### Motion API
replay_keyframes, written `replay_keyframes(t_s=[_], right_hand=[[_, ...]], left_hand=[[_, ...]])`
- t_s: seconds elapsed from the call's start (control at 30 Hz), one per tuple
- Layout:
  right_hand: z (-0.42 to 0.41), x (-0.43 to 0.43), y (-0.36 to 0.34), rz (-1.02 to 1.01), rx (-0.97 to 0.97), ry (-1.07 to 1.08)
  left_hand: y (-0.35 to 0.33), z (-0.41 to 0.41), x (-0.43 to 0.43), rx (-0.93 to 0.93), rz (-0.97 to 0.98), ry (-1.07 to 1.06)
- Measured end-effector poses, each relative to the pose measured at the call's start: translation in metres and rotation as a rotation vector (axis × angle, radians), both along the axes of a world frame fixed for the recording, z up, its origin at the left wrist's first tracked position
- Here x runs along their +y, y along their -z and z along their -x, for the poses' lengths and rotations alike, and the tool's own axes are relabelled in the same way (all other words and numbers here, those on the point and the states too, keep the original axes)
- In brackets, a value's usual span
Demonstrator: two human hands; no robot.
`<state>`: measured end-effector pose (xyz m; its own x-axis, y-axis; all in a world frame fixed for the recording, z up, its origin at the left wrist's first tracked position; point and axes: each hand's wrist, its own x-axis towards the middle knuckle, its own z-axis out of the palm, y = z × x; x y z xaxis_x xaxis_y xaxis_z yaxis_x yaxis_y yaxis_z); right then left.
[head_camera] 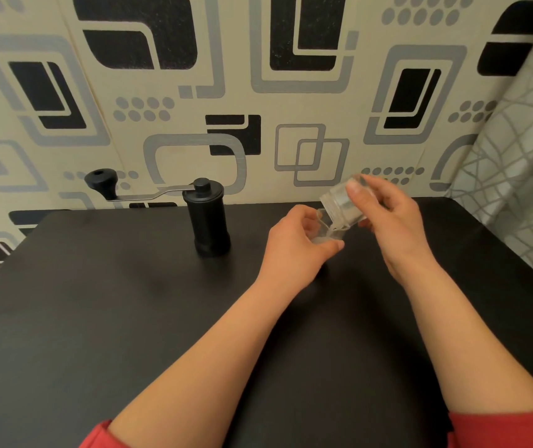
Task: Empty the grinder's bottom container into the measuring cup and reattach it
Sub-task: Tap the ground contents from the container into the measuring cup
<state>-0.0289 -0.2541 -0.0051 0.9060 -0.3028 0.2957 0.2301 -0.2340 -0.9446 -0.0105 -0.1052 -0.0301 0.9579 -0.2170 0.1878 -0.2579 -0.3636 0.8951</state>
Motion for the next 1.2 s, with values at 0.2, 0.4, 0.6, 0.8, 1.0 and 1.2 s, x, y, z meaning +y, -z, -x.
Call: replay_keyframes(t_s=[0.2, 0.4, 0.6, 0.8, 1.0, 1.2], right_hand=[[0.0007, 0.0013, -0.001, 0.014, 0.018, 0.029], [0.0006, 0.0028, -0.0014, -0.008, 0.044, 0.053], [-0.0004, 0.0022, -0.0007, -0.024, 0.069, 0.087], [-0.0012, -0.0001, -0.0013, -0.041, 0.122, 0.094], [-0.0001, -0.002, -0.0016, -0.058, 0.176, 0.095], [0.0007, -0.0019, -0.0023, -0.066, 0.18, 0.082]], left_hand=[[-0.0002, -0.0003, 0.0001, 0.004, -0.013, 0.006], [-0.0001, -0.0002, 0.0003, 0.008, -0.025, 0.012], [-0.0006, 0.0007, -0.0001, 0.012, -0.017, 0.011], [-0.0012, 0.0019, -0.0006, 0.002, -0.031, 0.017], [-0.0004, 0.0031, -0.0013, -0.03, -0.05, 0.02], [0.0006, 0.0024, -0.0012, -0.033, -0.051, 0.02]])
